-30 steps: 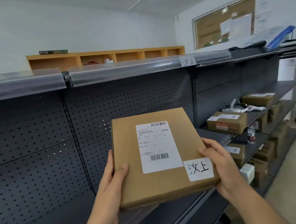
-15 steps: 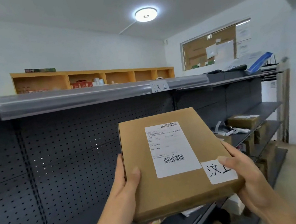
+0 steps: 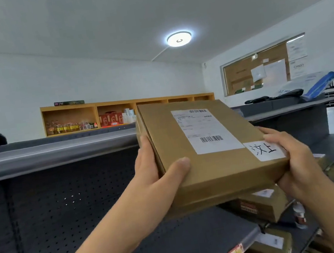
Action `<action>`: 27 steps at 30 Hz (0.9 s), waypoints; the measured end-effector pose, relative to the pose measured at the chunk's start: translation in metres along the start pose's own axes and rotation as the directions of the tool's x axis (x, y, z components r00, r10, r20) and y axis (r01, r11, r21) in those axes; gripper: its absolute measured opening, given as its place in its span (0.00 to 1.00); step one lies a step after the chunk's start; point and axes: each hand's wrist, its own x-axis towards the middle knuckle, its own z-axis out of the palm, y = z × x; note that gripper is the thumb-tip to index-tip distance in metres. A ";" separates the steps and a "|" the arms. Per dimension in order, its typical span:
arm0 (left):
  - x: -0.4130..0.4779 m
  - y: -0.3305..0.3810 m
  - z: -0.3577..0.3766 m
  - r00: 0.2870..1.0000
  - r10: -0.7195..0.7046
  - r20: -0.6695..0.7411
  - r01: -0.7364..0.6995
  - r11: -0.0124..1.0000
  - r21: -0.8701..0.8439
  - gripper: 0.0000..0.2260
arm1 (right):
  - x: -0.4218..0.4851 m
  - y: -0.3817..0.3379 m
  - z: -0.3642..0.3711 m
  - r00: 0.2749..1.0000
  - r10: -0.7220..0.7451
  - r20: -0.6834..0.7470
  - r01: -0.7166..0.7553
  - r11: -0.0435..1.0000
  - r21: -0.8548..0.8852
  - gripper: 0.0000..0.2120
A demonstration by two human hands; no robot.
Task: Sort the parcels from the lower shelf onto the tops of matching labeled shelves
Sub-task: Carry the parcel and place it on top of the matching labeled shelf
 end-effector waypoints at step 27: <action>0.212 0.026 -0.154 0.834 -0.322 -0.448 0.284 0.947 -0.153 0.05 | 0.267 0.006 0.224 0.890 0.232 0.392 -0.067 0.918 -0.392 0.13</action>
